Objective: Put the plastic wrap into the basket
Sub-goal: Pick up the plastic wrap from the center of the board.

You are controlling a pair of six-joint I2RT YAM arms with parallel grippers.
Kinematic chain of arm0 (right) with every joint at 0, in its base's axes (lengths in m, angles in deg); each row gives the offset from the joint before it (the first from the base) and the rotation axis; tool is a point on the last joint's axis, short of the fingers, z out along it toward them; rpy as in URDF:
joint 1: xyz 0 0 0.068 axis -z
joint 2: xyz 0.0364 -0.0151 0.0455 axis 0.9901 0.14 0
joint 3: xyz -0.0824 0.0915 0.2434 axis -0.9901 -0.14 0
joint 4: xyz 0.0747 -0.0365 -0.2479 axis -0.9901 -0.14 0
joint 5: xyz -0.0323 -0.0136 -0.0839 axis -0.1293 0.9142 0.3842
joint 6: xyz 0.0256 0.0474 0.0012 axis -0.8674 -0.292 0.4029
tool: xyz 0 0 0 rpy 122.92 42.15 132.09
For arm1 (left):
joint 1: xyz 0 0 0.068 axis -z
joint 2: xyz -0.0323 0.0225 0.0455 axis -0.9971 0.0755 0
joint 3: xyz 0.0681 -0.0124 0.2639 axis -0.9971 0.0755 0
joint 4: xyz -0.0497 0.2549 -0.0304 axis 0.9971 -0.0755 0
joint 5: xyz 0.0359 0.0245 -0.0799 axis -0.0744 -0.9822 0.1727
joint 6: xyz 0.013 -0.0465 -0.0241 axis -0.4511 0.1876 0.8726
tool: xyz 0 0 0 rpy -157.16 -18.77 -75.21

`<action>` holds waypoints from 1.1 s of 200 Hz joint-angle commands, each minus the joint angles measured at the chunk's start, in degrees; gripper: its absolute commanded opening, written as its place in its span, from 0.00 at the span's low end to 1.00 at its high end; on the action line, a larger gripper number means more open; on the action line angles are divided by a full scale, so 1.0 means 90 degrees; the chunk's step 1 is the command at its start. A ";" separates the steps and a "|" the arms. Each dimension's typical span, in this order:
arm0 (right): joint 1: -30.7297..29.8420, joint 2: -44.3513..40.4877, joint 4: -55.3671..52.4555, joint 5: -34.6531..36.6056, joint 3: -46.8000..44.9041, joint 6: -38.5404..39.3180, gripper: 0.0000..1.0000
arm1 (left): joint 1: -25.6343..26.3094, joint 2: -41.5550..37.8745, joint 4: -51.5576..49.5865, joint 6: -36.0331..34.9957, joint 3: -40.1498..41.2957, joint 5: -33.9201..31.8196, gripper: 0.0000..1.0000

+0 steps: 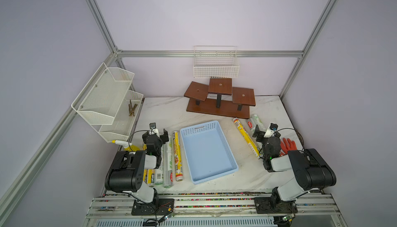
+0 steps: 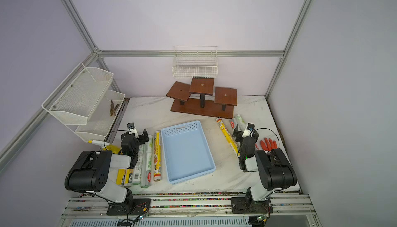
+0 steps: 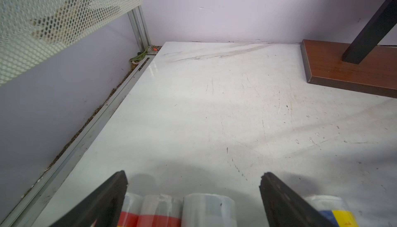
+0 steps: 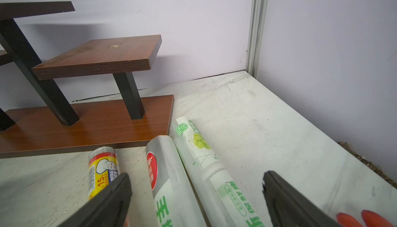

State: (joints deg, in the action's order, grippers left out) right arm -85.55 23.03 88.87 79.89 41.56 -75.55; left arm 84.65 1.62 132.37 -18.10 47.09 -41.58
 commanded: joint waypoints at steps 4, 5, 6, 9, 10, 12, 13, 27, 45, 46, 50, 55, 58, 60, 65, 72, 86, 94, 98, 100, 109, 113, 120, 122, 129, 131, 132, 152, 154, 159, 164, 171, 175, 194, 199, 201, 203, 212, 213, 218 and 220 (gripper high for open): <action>-0.0030 -0.0004 0.0084 0.0067 -0.0062 0.0000 1.00 | -0.0029 -0.0085 0.0217 0.0061 0.0011 -0.0051 1.00; -0.0030 -0.0007 0.0084 0.0065 -0.0057 -0.0001 1.00 | -0.0026 -0.0085 0.0220 0.0059 0.0011 -0.0047 1.00; -0.0035 -0.0003 0.0084 0.0065 -0.0055 0.0002 1.00 | -0.0025 -0.0085 0.0221 0.0058 0.0006 -0.0050 1.00; -0.0031 -0.0008 0.0084 0.0064 -0.0052 -0.0004 1.00 | -0.0024 -0.0090 0.0231 0.0056 0.0006 -0.0044 1.00; -0.0030 -0.0009 0.0084 0.0069 -0.0053 0.0001 1.00 | -0.0029 -0.0092 0.0227 0.0061 0.0003 -0.0044 1.00; -0.0033 -0.0004 0.0084 0.0073 -0.0053 -0.0002 1.00 | -0.0025 -0.0089 0.0226 0.0067 0.0009 -0.0046 1.00; -0.0027 -0.0002 0.0084 0.0068 -0.0053 -0.0003 1.00 | -0.0029 -0.0092 0.0225 0.0067 0.0005 -0.0045 1.00; -0.0030 0.0000 0.0084 0.0065 -0.0056 0.0001 1.00 | -0.0026 -0.0085 0.0223 0.0059 0.0006 -0.0045 1.00; -0.0030 -0.0001 0.0084 0.0067 -0.0053 -0.0007 1.00 | -0.0025 -0.0085 0.0226 0.0061 0.0005 -0.0053 1.00; -0.0030 0.0000 0.0079 0.0066 -0.0053 -0.0005 1.00 | -0.0024 -0.0085 0.0230 0.0059 0.0003 -0.0048 1.00; -0.0030 -0.0001 0.0075 0.0066 -0.0044 -0.0007 1.00 | -0.0024 -0.0085 0.0223 0.0065 0.0008 -0.0053 1.00; -0.0030 -0.0005 0.0083 0.0064 -0.0053 -0.0010 1.00 | -0.0027 -0.0084 0.0228 0.0065 0.0002 -0.0047 1.00; -0.0029 -0.0001 0.0075 0.0064 -0.0053 -0.0004 1.00 | -0.0025 -0.0082 0.0223 0.0064 0.0008 -0.0049 1.00; -0.0030 -0.0002 0.0077 0.0064 -0.0048 -0.0011 1.00 | -0.0027 -0.0084 0.0218 0.0065 0.0008 -0.0045 1.00; -0.0030 -0.0004 0.0083 0.0064 -0.0053 -0.0012 1.00 | -0.0025 -0.0085 0.0223 0.0059 -0.0003 -0.0048 1.00; -0.0030 0.0001 0.0084 0.0065 -0.0053 -0.0008 1.00 | -0.0033 -0.0085 0.0223 0.0064 0.0009 -0.0043 1.00; -0.0028 -0.0014 0.0093 0.0059 -0.0070 -0.0007 1.00 | -0.0029 -0.0099 0.0237 0.0064 0.0021 -0.0049 1.00; -0.0030 -0.0010 0.0143 0.0058 -0.0090 0.0006 1.00 | -0.0016 -0.0139 0.0319 0.0057 0.0087 -0.0027 1.00; -0.0030 -0.0026 0.0172 0.0055 -0.0115 0.0013 1.00 | -0.0006 -0.0173 0.0433 0.0064 0.0148 -0.0039 1.00; -0.0025 -0.0033 0.0194 0.0047 -0.0122 0.0015 1.00 | -0.0005 -0.0180 0.0493 0.0073 0.0194 -0.0062 1.00; -0.0034 -0.0062 0.0340 0.0045 -0.0213 0.0016 1.00 | 0.0028 -0.0268 0.0787 0.0083 0.0371 -0.0303 1.00; -0.0031 -0.0106 0.0404 0.0045 -0.0266 0.0016 1.00 | 0.0030 -0.0319 0.0843 0.0109 0.0431 -0.0386 1.00; -0.0039 -0.0171 0.0491 0.0063 -0.0352 0.0013 1.00 | 0.0032 -0.0460 0.0766 0.0176 0.0484 -0.0386 1.00; -0.0040 -0.0167 0.0513 0.0071 -0.0372 0.0010 1.00 | 0.0034 -0.0489 0.0740 0.0174 0.0488 -0.0368 1.00; -0.0040 -0.0429 0.0516 0.0114 -0.0441 -0.0011 1.00 | 0.0035 -0.0550 0.0668 0.0159 0.0497 -0.0332 1.00; -0.0033 -0.0475 0.0489 0.0118 -0.0463 -0.0020 1.00 | 0.0042 -0.0560 0.0683 0.0145 0.0504 -0.0328 1.00; -0.0031 -0.0496 0.0477 0.0120 -0.0468 -0.0031 1.00 | 0.0043 -0.0567 0.0697 0.0135 0.0506 -0.0323 1.00; -0.0041 -0.0829 0.0555 0.0145 -0.0634 -0.0013 1.00 | 0.0045 -0.1069 0.0307 0.0194 0.0506 -0.0566 1.00; -0.0035 -0.0888 0.0485 0.0167 -0.0645 -0.0033 1.00 | 0.0042 -0.1222 0.0161 0.0232 0.0489 -0.0621 1.00; -0.0031 -0.1088 0.0228 0.0256 -0.0627 -0.0084 1.00 | 0.0035 -0.1464 -0.0239 0.0360 0.0437 -0.0776 1.00; -0.0030 -0.1318 -0.0159 0.0371 -0.0564 -0.0130 1.00 | 0.0040 -0.1652 -0.0632 0.0575 0.0353 -0.0956 1.00; -0.0030 -0.1660 -0.0884 0.0512 -0.0388 -0.0213 1.00 | 0.0030 -0.1974 -0.1253 0.0827 0.0235 -0.1087 1.00; -0.0030 -0.1848 -0.1470 0.0613 -0.0245 -0.0300 1.00 | 0.0031 -0.2126 -0.1501 0.0927 0.0179 -0.1093 1.00; -0.0011 -0.2455 -0.4090 0.1128 0.0670 -0.1262 1.00 | 0.0030 -0.2844 -0.2363 0.1375 -0.0029 -0.0736 1.00; -0.0005 -0.2544 -0.4848 0.1217 0.0981 -0.1656 1.00 | 0.0033 -0.2993 -0.2649 0.1585 -0.0119 -0.0719 1.00; -0.0002 -0.2564 -0.5144 0.1214 0.1099 -0.1796 1.00 | 0.0030 -0.3041 -0.2766 0.1654 -0.0161 -0.0733 1.00; 0.0013 -0.2582 -0.5422 0.1179 0.1216 -0.1894 1.00 | 0.0033 -0.3075 -0.2890 0.1777 -0.0198 -0.0729 1.00; 0.0085 -0.2590 -0.6409 0.0580 0.1731 -0.1805 1.00 | 0.0030 -0.3180 -0.3392 0.2129 -0.0430 -0.0717 1.00; 0.0096 -0.2584 -0.6498 0.0483 0.1757 -0.1754 1.00 | 0.0032 -0.3190 -0.3450 0.2167 -0.0458 -0.0703 1.00; 0.0106 -0.2544 -0.6884 0.0135 0.2023 -0.1611 1.00 | 0.0032 -0.3224 -0.3770 0.2309 -0.0603 -0.0593 1.00; 0.0109 -0.2528 -0.7015 0.0040 0.2107 -0.1592 1.00 | 0.0029 -0.3235 -0.3895 0.2372 -0.0685 -0.0525 1.00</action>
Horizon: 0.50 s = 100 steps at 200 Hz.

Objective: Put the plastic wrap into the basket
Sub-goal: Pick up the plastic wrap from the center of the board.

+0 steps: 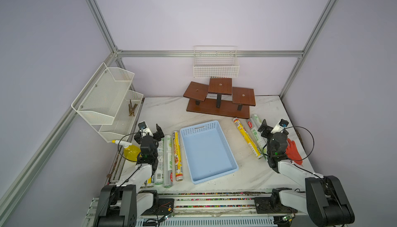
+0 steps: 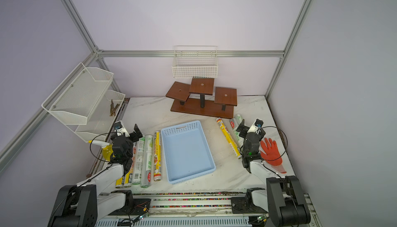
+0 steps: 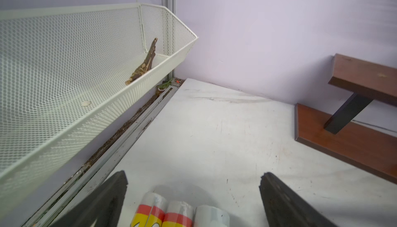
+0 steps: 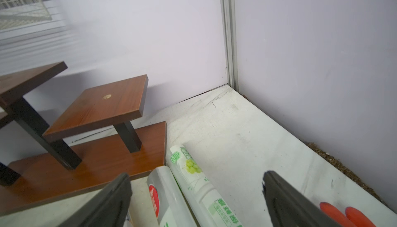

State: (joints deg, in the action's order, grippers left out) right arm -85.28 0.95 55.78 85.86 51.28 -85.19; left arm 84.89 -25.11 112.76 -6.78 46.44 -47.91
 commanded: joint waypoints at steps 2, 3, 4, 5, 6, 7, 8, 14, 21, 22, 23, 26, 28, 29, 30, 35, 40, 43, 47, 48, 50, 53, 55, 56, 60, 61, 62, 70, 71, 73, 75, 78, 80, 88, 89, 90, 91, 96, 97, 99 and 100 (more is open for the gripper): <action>0.0078 -0.0056 -0.3439 -0.0720 0.1091 -0.0516 1.00 | 0.0004 -0.0273 -0.1839 0.1150 -0.0669 0.0257 1.00; 0.0078 -0.0046 -0.3477 -0.0767 0.1121 -0.0520 1.00 | 0.0001 -0.0276 -0.1892 0.1175 -0.0698 0.0293 1.00; 0.0078 -0.0037 -0.3520 -0.0790 0.1146 -0.0527 1.00 | 0.0005 -0.0277 -0.1947 0.1198 -0.0727 0.0335 1.00; 0.0077 -0.0022 -0.3557 -0.0836 0.1173 -0.0530 1.00 | 0.0006 -0.0278 -0.2000 0.1214 -0.0741 0.0381 1.00; 0.0077 -0.0010 -0.3595 -0.0879 0.1192 -0.0537 1.00 | 0.0007 -0.0279 -0.2050 0.1227 -0.0783 0.0433 1.00; 0.0082 -0.0004 -0.3628 -0.0919 0.1211 -0.0540 1.00 | 0.0008 -0.0279 -0.2100 0.1238 -0.0813 0.0483 1.00; 0.0085 0.0009 -0.3659 -0.0959 0.1230 -0.0542 1.00 | 0.0008 -0.0274 -0.2144 0.1249 -0.0843 0.0538 1.00; 0.0105 0.0093 -0.3816 -0.1199 0.1332 -0.0519 1.00 | 0.0008 -0.0254 -0.2378 0.1291 -0.0994 0.0872 1.00; 0.0139 0.0227 -0.3999 -0.1356 0.1454 -0.0495 1.00 | -0.0001 -0.0200 -0.2606 0.1341 -0.1142 0.1209 1.00; 0.0142 0.0247 -0.4031 -0.1368 0.1464 -0.0490 1.00 | -0.0001 -0.0191 -0.2641 0.1359 -0.1169 0.1247 1.00; 0.0149 0.0271 -0.4071 -0.1374 0.1493 -0.0492 1.00 | 0.0003 -0.0181 -0.2674 0.1368 -0.1192 0.1286 1.00; 0.0160 0.0341 -0.4131 -0.1384 0.1580 -0.0495 1.00 | 0.0008 -0.0154 -0.2801 0.1451 -0.1258 0.1369 1.00; 0.0164 0.0387 -0.4306 -0.1381 0.1637 -0.0483 0.99 | 0.0006 -0.0133 -0.2881 0.1517 -0.1301 0.1443 1.00; 0.0169 0.0410 -0.4370 -0.1381 0.1668 -0.0474 0.99 | 0.0007 -0.0123 -0.2930 0.1549 -0.1327 0.1477 1.00; 0.0172 0.0431 -0.4401 -0.1385 0.1702 -0.0470 0.98 | 0.0003 -0.0118 -0.2975 0.1575 -0.1349 0.1513 1.00; 0.0175 0.0522 -0.4669 -0.1409 0.1833 -0.0434 0.96 | -0.0002 -0.0073 -0.3210 0.1693 -0.1444 0.1681 1.00; 0.0175 0.0602 -0.4916 -0.1462 0.1965 -0.0399 0.95 | -0.0002 -0.0023 -0.3340 0.1809 -0.1503 0.1901 1.00; 0.0175 0.0629 -0.5000 -0.1500 0.1994 -0.0394 0.95 | -0.0002 0.0003 -0.3365 0.1866 -0.1523 0.2032 1.00; 0.0174 0.0676 -0.5045 -0.1532 0.2017 -0.0406 0.94 | -0.0007 0.0029 -0.3349 0.1922 -0.1514 0.2248 1.00; 0.0170 0.0681 -0.5047 -0.1529 0.2024 -0.0411 0.94 | -0.0009 0.0036 -0.3330 0.1932 -0.1511 0.2309 1.00; 0.0174 0.0699 -0.5067 -0.1522 0.2029 -0.0423 0.94 | -0.0011 0.0046 -0.3307 0.1945 -0.1492 0.2433 1.00; 0.0175 0.0734 -0.5081 -0.1506 0.2039 -0.0438 0.94 | -0.0014 0.0057 -0.3188 0.1959 -0.1456 0.2634 1.00; 0.0175 0.0752 -0.5086 -0.1487 0.2040 -0.0456 0.93 | -0.0019 0.0061 -0.3107 0.1976 -0.1427 0.2729 1.00; 0.0175 0.0763 -0.5091 -0.1483 0.2045 -0.0466 0.93 | -0.0020 0.0067 -0.3068 0.1989 -0.1409 0.2813 1.00; 0.0170 0.0812 -0.5104 -0.1435 0.2057 -0.0488 0.93 | -0.0026 0.0072 -0.2905 0.2059 -0.1355 0.3027 1.00; 0.0173 0.0822 -0.5105 -0.1427 0.2058 -0.0491 0.93 | -0.0029 0.0072 -0.2864 0.2079 -0.1349 0.3099 1.00; 0.0174 0.0837 -0.5116 -0.1408 0.2064 -0.0493 0.93 | -0.0030 0.0073 -0.2844 0.2099 -0.1321 0.3164 1.00; 0.0182 0.0978 -0.5215 -0.1269 0.2151 -0.0495 0.90 | -0.0029 0.0099 -0.2476 0.2257 -0.1189 0.3546 1.00; 0.0183 0.0993 -0.5234 -0.1247 0.2164 -0.0495 0.89 | -0.0025 0.0105 -0.2440 0.2271 -0.1178 0.3597 1.00; 0.0182 0.1036 -0.5285 -0.1229 0.2203 -0.0490 0.89 | -0.0022 0.0115 -0.2361 0.2308 -0.1159 0.3700 1.00; 0.0184 0.1069 -0.5337 -0.1215 0.2235 -0.0481 0.88 | -0.0021 0.0130 -0.2281 0.2332 -0.1138 0.3793 1.00; 0.0185 0.1123 -0.5432 -0.1224 0.2302 -0.0453 0.87 | -0.0022 0.0159 -0.2205 0.2365 -0.1115 0.3942 1.00; 0.0185 0.1139 -0.5496 -0.1263 0.2355 -0.0411 0.86 | -0.0024 0.0177 -0.2146 0.2395 -0.1109 0.4027 1.00; 0.0177 0.1260 -0.5768 -0.1622 0.2552 -0.0215 0.83 | -0.0016 0.0280 -0.2058 0.2535 -0.1143 0.4471 1.00; 0.0176 0.1271 -0.5784 -0.1677 0.2564 -0.0194 0.83 | -0.0019 0.0293 -0.2050 0.2551 -0.1149 0.4539 1.00; 0.0176 0.1281 -0.5797 -0.1734 0.2576 -0.0178 0.82 | -0.0020 0.0310 -0.2041 0.2569 -0.1158 0.4607 1.00; 0.0175 0.1291 -0.5804 -0.1791 0.2586 -0.0171 0.82 | -0.0016 0.0323 -0.2032 0.2583 -0.1162 0.4670 1.00; 0.0167 0.1331 -0.5793 -0.2106 0.2605 -0.0154 0.79 | -0.0004 0.0401 -0.1980 0.2627 -0.1189 0.4970 1.00; 0.0166 0.1340 -0.5787 -0.2138 0.2606 -0.0153 0.79 | -0.0003 0.0413 -0.1972 0.2631 -0.1197 0.4998 1.00; 0.0165 0.1360 -0.5768 -0.2314 0.2606 -0.0141 0.78 | 0.0005 0.0441 -0.1966 0.2647 -0.1208 0.5097 1.00; 0.0165 0.1369 -0.5755 -0.2360 0.2606 -0.0137 0.78 | 0.0012 0.0447 -0.1960 0.2656 -0.1211 0.5140 1.00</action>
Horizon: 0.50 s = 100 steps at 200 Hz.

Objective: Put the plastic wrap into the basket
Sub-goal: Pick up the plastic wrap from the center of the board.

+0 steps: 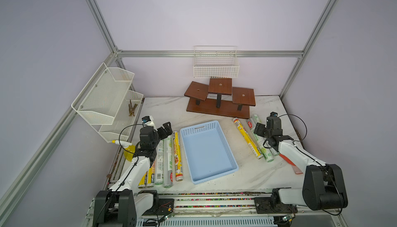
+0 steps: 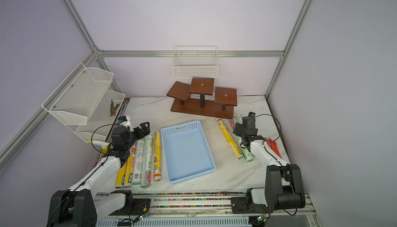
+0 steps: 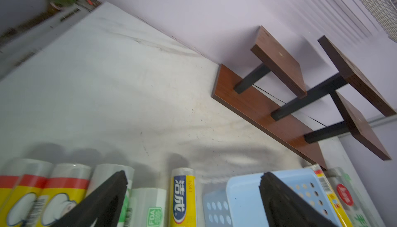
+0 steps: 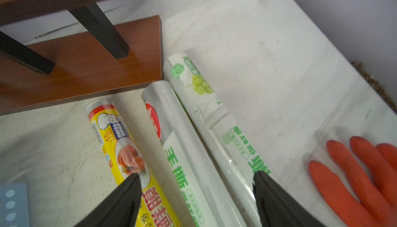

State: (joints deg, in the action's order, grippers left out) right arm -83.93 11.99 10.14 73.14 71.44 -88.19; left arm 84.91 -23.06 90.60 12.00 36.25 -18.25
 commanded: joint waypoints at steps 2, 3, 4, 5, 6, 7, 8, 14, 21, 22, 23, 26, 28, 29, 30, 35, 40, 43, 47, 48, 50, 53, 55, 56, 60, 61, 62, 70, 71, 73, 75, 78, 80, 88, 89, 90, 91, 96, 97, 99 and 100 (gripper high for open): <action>0.0015 0.0167 -0.0657 -0.1188 0.0367 0.0296 0.78 | 0.0033 0.0243 0.0500 0.0587 -0.0085 0.1913 1.00; 0.0015 0.0185 -0.0635 -0.1310 0.0358 0.0360 0.77 | 0.0044 0.0254 0.0504 0.0598 -0.0084 0.1939 1.00; 0.0015 0.0198 -0.0618 -0.1400 0.0358 0.0406 0.77 | 0.0049 0.0264 0.0511 0.0608 -0.0084 0.1961 1.00; 0.0010 0.0210 -0.0610 -0.1479 0.0358 0.0435 0.76 | 0.0066 0.0274 0.0515 0.0618 -0.0083 0.1983 1.00; 0.0007 0.0215 -0.0606 -0.1548 0.0358 0.0459 0.75 | 0.0075 0.0284 0.0511 0.0623 -0.0083 0.1998 1.00; 0.0006 0.0228 -0.0604 -0.1607 0.0362 0.0475 0.74 | 0.0079 0.0289 0.0510 0.0626 -0.0083 0.2011 1.00; 0.0001 0.0249 -0.0603 -0.1656 0.0375 0.0484 0.74 | 0.0096 0.0296 0.0514 0.0637 -0.0083 0.2022 1.00; -0.0065 0.0358 -0.0623 -0.1845 0.0428 0.0483 0.72 | 0.0157 0.0312 0.0504 0.0657 -0.0059 0.2052 1.00; -0.0141 0.0485 -0.0660 -0.1965 0.0475 0.0482 0.69 | 0.0257 0.0323 0.0383 0.0648 -0.0073 0.2021 1.00; -0.0156 0.0509 -0.0670 -0.1967 0.0480 0.0482 0.68 | 0.0273 0.0323 0.0362 0.0643 -0.0083 0.2017 1.00; -0.0173 0.0531 -0.0680 -0.1968 0.0492 0.0482 0.68 | 0.0291 0.0318 0.0313 0.0641 -0.0088 0.2011 1.00; -0.0214 0.0587 -0.0706 -0.1949 0.0512 0.0487 0.68 | 0.0332 0.0306 0.0215 0.0638 -0.0100 0.1997 1.00; -0.0245 0.0623 -0.0724 -0.1912 0.0533 0.0491 0.68 | 0.0368 0.0299 0.0179 0.0631 -0.0102 0.1990 1.00; -0.0262 0.0637 -0.0736 -0.1892 0.0543 0.0492 0.68 | 0.0377 0.0296 0.0148 0.0625 -0.0107 0.1987 1.00; -0.0275 0.0654 -0.0747 -0.1872 0.0553 0.0497 0.68 | 0.0397 0.0290 0.0128 0.0622 -0.0110 0.1981 1.00; -0.0340 0.0735 -0.0798 -0.1730 0.0590 0.0509 0.68 | 0.0484 0.0253 0.0061 0.0606 -0.0094 0.1961 1.00; -0.0410 0.0813 -0.0846 -0.1556 0.0633 0.0519 0.68 | 0.0572 0.0210 -0.0022 0.0591 -0.0084 0.1896 1.00; -0.0452 0.0857 -0.0868 -0.1448 0.0648 0.0528 0.67 | 0.0639 0.0173 -0.0100 0.0581 -0.0087 0.1838 1.00; -0.0509 0.0918 -0.0885 -0.1332 0.0682 0.0552 0.67 | 0.0714 0.0142 -0.0296 0.0546 -0.0108 0.1693 1.00; -0.0516 0.0931 -0.0890 -0.1313 0.0686 0.0561 0.67 | 0.0736 0.0130 -0.0353 0.0543 -0.0115 0.1672 1.00; -0.0540 0.0953 -0.0901 -0.1275 0.0694 0.0580 0.67 | 0.0777 0.0111 -0.0461 0.0526 -0.0135 0.1596 1.00; -0.0580 0.0962 -0.0911 -0.1234 0.0705 0.0604 0.68 | 0.0841 0.0086 -0.0621 0.0500 -0.0165 0.1521 1.00; -0.0607 0.0963 -0.0926 -0.1196 0.0718 0.0628 0.68 | 0.0876 0.0073 -0.0719 0.0479 -0.0189 0.1473 1.00; -0.0624 0.0963 -0.0935 -0.1182 0.0728 0.0633 0.68 | 0.0895 0.0066 -0.0745 0.0461 -0.0200 0.1445 1.00; -0.0661 0.1186 -0.0966 -0.1111 0.0763 0.0661 0.67 | 0.0985 0.0046 -0.0930 0.0411 -0.0237 0.1378 1.00; -0.0674 0.1201 -0.0975 -0.1091 0.0775 0.0669 0.67 | 0.1003 0.0043 -0.0972 0.0393 -0.0243 0.1354 1.00; -0.0686 0.1219 -0.0984 -0.1071 0.0786 0.0678 0.67 | 0.1027 0.0036 -0.1013 0.0379 -0.0246 0.1332 1.00; -0.0803 0.1359 -0.1057 -0.0959 0.0872 0.0741 0.68 | 0.1196 -0.0003 -0.1275 0.0335 -0.0268 0.1120 1.00; -0.0814 0.1376 -0.1059 -0.0946 0.0879 0.0749 0.68 | 0.1231 -0.0006 -0.1306 0.0335 -0.0269 0.1108 1.00; -0.0837 0.1396 -0.1076 -0.0917 0.0898 0.0774 0.68 | 0.1286 -0.0016 -0.1361 0.0343 -0.0269 0.1052 1.00; -0.0867 0.1433 -0.1084 -0.0900 0.0915 0.0794 0.67 | 0.1337 -0.0023 -0.1404 0.0349 -0.0269 0.1016 1.00; -0.0902 0.1482 -0.1097 -0.0866 0.0935 0.0824 0.68 | 0.1411 -0.0028 -0.1449 0.0361 -0.0255 0.0984 1.00; -0.0935 0.1513 -0.1105 -0.0841 0.0954 0.0839 0.68 | 0.1456 -0.0028 -0.1473 0.0361 -0.0246 0.0965 1.00; -0.1008 0.1636 -0.1150 -0.0789 0.1017 0.0929 0.63 | 0.1627 -0.0029 -0.1519 0.0363 -0.0213 0.0956 1.00; -0.1009 0.1646 -0.1150 -0.0788 0.1024 0.0940 0.62 | 0.1646 -0.0029 -0.1531 0.0369 -0.0207 0.0953 1.00; -0.1020 0.1651 -0.1145 -0.0788 0.1028 0.0946 0.62 | 0.1666 -0.0029 -0.1537 0.0367 -0.0204 0.0956 1.00; -0.1030 0.1669 -0.1142 -0.0782 0.1030 0.0953 0.62 | 0.1690 -0.0029 -0.1544 0.0366 -0.0202 0.0948 1.00; -0.1072 0.1738 -0.1162 -0.0738 0.1053 0.0981 0.61 | 0.1787 -0.0019 -0.1583 0.0395 -0.0178 0.0923 1.00; -0.1076 0.1751 -0.1170 -0.0719 0.1062 0.0986 0.61 | 0.1804 -0.0019 -0.1592 0.0404 -0.0174 0.0921 1.00; -0.1090 0.1780 -0.1177 -0.0687 0.1073 0.0989 0.61 | 0.1847 -0.0012 -0.1604 0.0411 -0.0167 0.0906 1.00; -0.1094 0.1797 -0.1187 -0.0664 0.1082 0.0990 0.61 | 0.1864 -0.0006 -0.1607 0.0417 -0.0164 0.0898 1.00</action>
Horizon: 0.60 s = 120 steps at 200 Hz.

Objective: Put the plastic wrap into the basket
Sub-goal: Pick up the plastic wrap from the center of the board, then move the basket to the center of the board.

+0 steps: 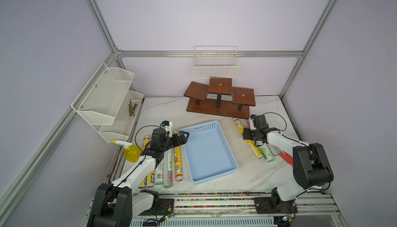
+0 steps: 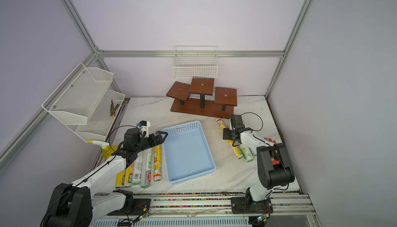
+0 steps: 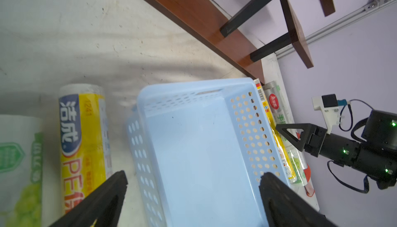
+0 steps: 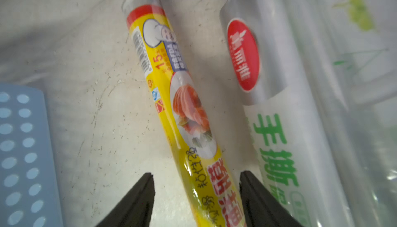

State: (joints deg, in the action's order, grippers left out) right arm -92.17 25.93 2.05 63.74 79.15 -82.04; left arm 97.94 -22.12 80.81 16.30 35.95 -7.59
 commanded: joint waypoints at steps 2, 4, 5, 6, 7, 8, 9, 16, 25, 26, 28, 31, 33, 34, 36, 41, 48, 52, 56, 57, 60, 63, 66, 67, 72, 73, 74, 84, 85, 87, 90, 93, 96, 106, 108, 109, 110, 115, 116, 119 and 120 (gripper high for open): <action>-0.0177 0.0277 -0.0307 0.0427 0.0238 0.0308 0.61 | 0.0439 -0.0105 -0.0517 -0.0035 -0.0123 -0.0290 1.00; -0.0184 0.0301 -0.0328 0.0476 0.0256 0.0308 0.61 | 0.0476 -0.0099 -0.0516 -0.0009 -0.0114 -0.0289 1.00; -0.0193 0.0316 -0.0333 0.0498 0.0264 0.0308 0.61 | 0.0494 -0.0097 -0.0515 -0.0003 -0.0106 -0.0282 1.00; -0.0193 0.0324 -0.0341 0.0524 0.0273 0.0308 0.61 | 0.0503 -0.0095 -0.0514 0.0000 -0.0102 -0.0278 1.00; -0.0198 0.0333 -0.0345 0.0547 0.0282 0.0308 0.61 | 0.0522 -0.0090 -0.0518 0.0007 -0.0095 -0.0277 1.00; -0.0200 0.0352 -0.0347 0.0558 0.0287 0.0308 0.61 | 0.0541 -0.0087 -0.0516 0.0015 -0.0092 -0.0276 1.00; -0.0201 0.0366 -0.0357 0.0569 0.0289 0.0308 0.61 | 0.0560 -0.0081 -0.0514 0.0024 -0.0090 -0.0275 1.00; -0.0221 0.0439 -0.0359 0.0647 0.0310 0.0324 0.61 | 0.0673 -0.0043 -0.0513 0.0036 -0.0079 -0.0275 1.00; -0.0241 0.0527 -0.0410 0.0646 0.0354 0.0374 0.62 | 0.0797 0.0033 -0.0513 0.0049 -0.0086 -0.0271 1.00; -0.0241 0.0537 -0.0418 0.0647 0.0362 0.0375 0.62 | 0.0806 0.0043 -0.0513 0.0051 -0.0087 -0.0263 1.00; -0.0249 0.0557 -0.0432 0.0640 0.0372 0.0383 0.62 | 0.0824 0.0062 -0.0513 0.0049 -0.0093 -0.0260 1.00; -0.0266 0.0570 -0.0461 0.0618 0.0392 0.0404 0.62 | 0.0850 0.0098 -0.0513 0.0049 -0.0105 -0.0251 1.00; -0.0274 0.0582 -0.0484 0.0596 0.0404 0.0417 0.62 | 0.0879 0.0120 -0.0513 0.0049 -0.0112 -0.0254 1.00; -0.0278 0.0589 -0.0489 0.0578 0.0406 0.0426 0.62 | 0.0886 0.0135 -0.0513 0.0046 -0.0120 -0.0245 1.00; -0.0279 0.0592 -0.0497 0.0559 0.0407 0.0435 0.62 | 0.0895 0.0146 -0.0508 0.0046 -0.0130 -0.0246 1.00; -0.0322 0.0614 -0.0505 0.0474 0.0410 0.0472 0.62 | 0.0929 0.0212 -0.0509 0.0052 -0.0159 -0.0242 1.00; -0.0365 0.0624 -0.0491 0.0411 0.0399 0.0474 0.62 | 0.0980 0.0312 -0.0481 0.0061 -0.0207 -0.0226 1.00; -0.0391 0.0626 -0.0486 0.0393 0.0399 0.0467 0.62 | 0.1005 0.0366 -0.0449 0.0039 -0.0231 -0.0203 1.00; -0.0433 0.0652 -0.0462 0.0353 0.0398 0.0457 0.61 | 0.1024 0.0430 -0.0418 0.0027 -0.0266 -0.0180 1.00; -0.0440 0.0658 -0.0459 0.0344 0.0399 0.0456 0.61 | 0.1027 0.0446 -0.0407 0.0025 -0.0270 -0.0174 1.00; -0.0451 0.0675 -0.0456 0.0338 0.0399 0.0454 0.61 | 0.1042 0.0487 -0.0401 0.0023 -0.0298 -0.0164 1.00; -0.0464 0.0712 -0.0455 0.0339 0.0410 0.0438 0.61 | 0.1048 0.0543 -0.0396 0.0023 -0.0340 -0.0162 1.00; -0.0493 0.0736 -0.0459 0.0347 0.0422 0.0419 0.61 | 0.1054 0.0595 -0.0395 0.0016 -0.0381 -0.0158 1.00; -0.0494 0.0744 -0.0467 0.0356 0.0430 0.0417 0.61 | 0.1061 0.0617 -0.0395 0.0014 -0.0396 -0.0163 1.00; -0.0513 0.0795 -0.0488 0.0381 0.0457 0.0390 0.61 | 0.1067 0.0698 -0.0396 0.0021 -0.0455 -0.0142 1.00; -0.0514 0.0814 -0.0508 0.0388 0.0469 0.0387 0.60 | 0.1073 0.0712 -0.0396 0.0022 -0.0472 -0.0140 1.00; -0.0515 0.0827 -0.0516 0.0391 0.0473 0.0382 0.60 | 0.1075 0.0729 -0.0391 0.0022 -0.0485 -0.0144 1.00; -0.0525 0.0938 -0.0557 0.0421 0.0548 0.0332 0.60 | 0.1087 0.0878 -0.0395 0.0012 -0.0601 -0.0140 1.00; -0.0525 0.0938 -0.0557 0.0421 0.0548 0.0332 0.60 | 0.1087 0.0895 -0.0391 0.0008 -0.0608 -0.0144 1.00; -0.0529 0.0967 -0.0567 0.0423 0.0564 0.0319 0.59 | 0.1087 0.0925 -0.0395 0.0007 -0.0626 -0.0142 1.00; -0.0528 0.0996 -0.0575 0.0416 0.0583 0.0318 0.58 | 0.1083 0.0965 -0.0403 0.0009 -0.0663 -0.0147 1.00; -0.0528 0.1014 -0.0592 0.0414 0.0602 0.0315 0.57 | 0.1086 0.1001 -0.0411 0.0006 -0.0691 -0.0154 1.00; -0.0530 0.1036 -0.0608 0.0414 0.0624 0.0310 0.56 | 0.1085 0.1033 -0.0423 0.0004 -0.0720 -0.0155 1.00; -0.0532 0.1099 -0.0655 0.0393 0.0676 0.0280 0.55 | 0.1088 0.1164 -0.0443 -0.0019 -0.0817 -0.0162 1.00; -0.0534 0.1110 -0.0659 0.0386 0.0681 0.0279 0.56 | 0.1088 0.1192 -0.0449 -0.0027 -0.0834 -0.0171 1.00; -0.0534 0.1111 -0.0660 0.0385 0.0681 0.0274 0.56 | 0.1088 0.1208 -0.0457 -0.0031 -0.0847 -0.0179 1.00; -0.0534 0.1112 -0.0660 0.0385 0.0687 0.0271 0.55 | 0.1088 0.1216 -0.0460 -0.0038 -0.0858 -0.0183 1.00; -0.0534 0.1136 -0.0672 0.0377 0.0699 0.0264 0.55 | 0.1088 0.1287 -0.0486 -0.0049 -0.0904 -0.0195 1.00; -0.0529 0.1139 -0.0671 0.0376 0.0700 0.0252 0.55 | 0.1088 0.1300 -0.0500 -0.0052 -0.0921 -0.0196 1.00; -0.0539 0.1158 -0.0682 0.0370 0.0709 0.0250 0.55 | 0.1086 0.1345 -0.0524 -0.0073 -0.0955 -0.0198 1.00; -0.0537 0.1160 -0.0681 0.0362 0.0710 0.0249 0.55 | 0.1087 0.1358 -0.0533 -0.0079 -0.0971 -0.0197 1.00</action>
State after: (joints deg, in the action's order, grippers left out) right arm -96.65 34.87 -1.79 67.28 84.35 -79.03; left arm 107.45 -11.80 76.11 16.39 30.59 -9.45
